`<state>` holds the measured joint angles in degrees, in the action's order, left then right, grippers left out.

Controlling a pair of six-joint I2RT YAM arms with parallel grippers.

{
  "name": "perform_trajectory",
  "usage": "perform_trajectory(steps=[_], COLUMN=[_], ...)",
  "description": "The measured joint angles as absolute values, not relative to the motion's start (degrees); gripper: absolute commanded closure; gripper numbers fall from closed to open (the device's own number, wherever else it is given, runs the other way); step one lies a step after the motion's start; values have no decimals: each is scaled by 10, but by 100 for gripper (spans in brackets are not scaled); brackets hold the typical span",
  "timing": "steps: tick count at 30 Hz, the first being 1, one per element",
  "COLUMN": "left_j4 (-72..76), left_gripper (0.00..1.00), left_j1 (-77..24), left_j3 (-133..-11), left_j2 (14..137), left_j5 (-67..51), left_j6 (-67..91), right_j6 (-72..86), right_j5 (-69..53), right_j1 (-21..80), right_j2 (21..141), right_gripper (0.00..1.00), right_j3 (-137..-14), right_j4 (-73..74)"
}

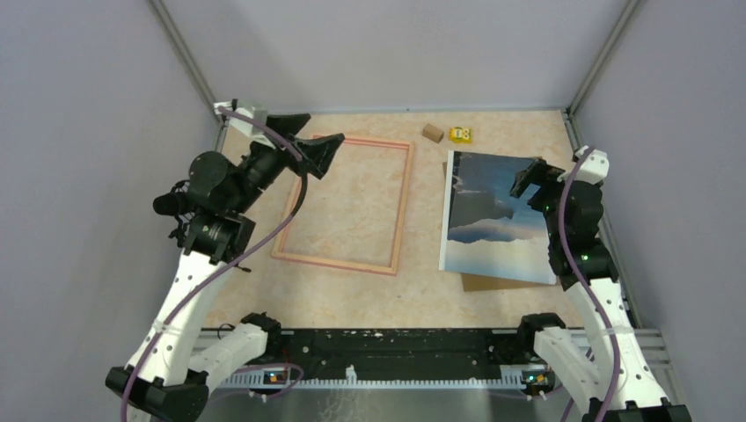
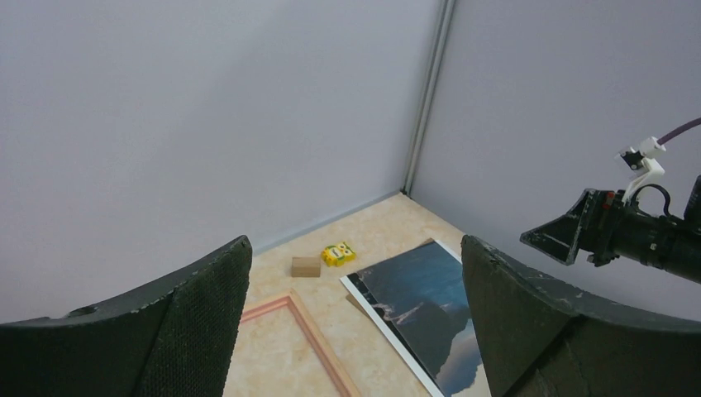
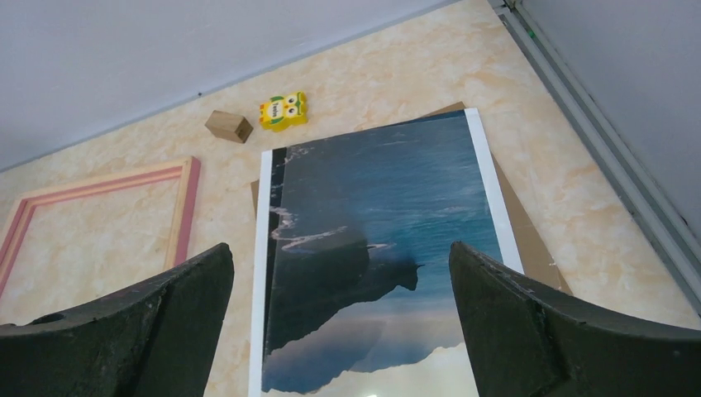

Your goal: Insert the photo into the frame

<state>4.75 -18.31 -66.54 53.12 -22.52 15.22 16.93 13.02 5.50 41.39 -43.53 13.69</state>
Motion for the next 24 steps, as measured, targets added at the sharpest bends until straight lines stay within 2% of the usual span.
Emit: perform_trajectory(steps=[8,17,24], left_j4=[12,9,32], left_gripper=[2,2,2], left_j1=[-272,-306,-392], left_j3=[-611,-520,-493], left_j2=[613,638,653], left_j5=[-184,-210,-140], left_j6=[172,214,226], right_j6=[196,185,204], right_j5=[133,27,-14], right_j1=[55,55,55], right_j2=[439,501,522], right_gripper=[1,1,1], right_j3=[-435,-400,-361], right_j4=[161,176,170])
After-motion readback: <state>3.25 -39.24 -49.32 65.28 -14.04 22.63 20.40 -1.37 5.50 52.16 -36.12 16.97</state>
